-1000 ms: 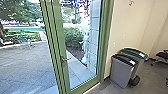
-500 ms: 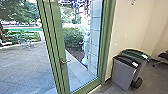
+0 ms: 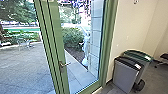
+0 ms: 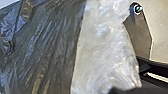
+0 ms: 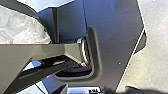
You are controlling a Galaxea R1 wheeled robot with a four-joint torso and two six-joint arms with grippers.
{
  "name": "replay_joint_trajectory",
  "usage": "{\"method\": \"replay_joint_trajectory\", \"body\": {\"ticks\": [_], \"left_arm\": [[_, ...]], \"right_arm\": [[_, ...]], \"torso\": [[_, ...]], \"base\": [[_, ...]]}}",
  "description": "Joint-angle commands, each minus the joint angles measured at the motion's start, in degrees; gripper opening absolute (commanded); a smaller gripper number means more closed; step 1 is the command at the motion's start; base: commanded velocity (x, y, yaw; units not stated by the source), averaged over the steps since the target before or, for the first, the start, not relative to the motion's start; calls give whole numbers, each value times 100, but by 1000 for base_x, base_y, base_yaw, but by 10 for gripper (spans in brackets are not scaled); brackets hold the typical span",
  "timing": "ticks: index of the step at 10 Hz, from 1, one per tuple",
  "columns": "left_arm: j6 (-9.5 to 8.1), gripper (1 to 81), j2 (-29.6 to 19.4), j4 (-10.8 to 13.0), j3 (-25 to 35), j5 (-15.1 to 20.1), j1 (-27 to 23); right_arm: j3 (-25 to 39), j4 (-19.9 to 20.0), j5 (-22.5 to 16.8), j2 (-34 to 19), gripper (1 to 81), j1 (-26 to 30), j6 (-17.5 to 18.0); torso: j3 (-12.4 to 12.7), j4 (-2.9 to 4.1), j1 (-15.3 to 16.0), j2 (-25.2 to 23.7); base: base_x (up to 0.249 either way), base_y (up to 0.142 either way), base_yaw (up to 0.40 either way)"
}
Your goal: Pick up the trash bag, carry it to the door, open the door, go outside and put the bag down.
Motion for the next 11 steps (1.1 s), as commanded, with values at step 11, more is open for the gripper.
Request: {"method": "replay_joint_trajectory", "body": {"ticks": [11], "left_arm": [[28, 10, 12, 15, 12, 363, -326]], "right_arm": [[4, -50, -331, 46, 811, 267, -9]], "torso": [[2, 0, 1, 0]], "base": [[109, -51, 0]]}}
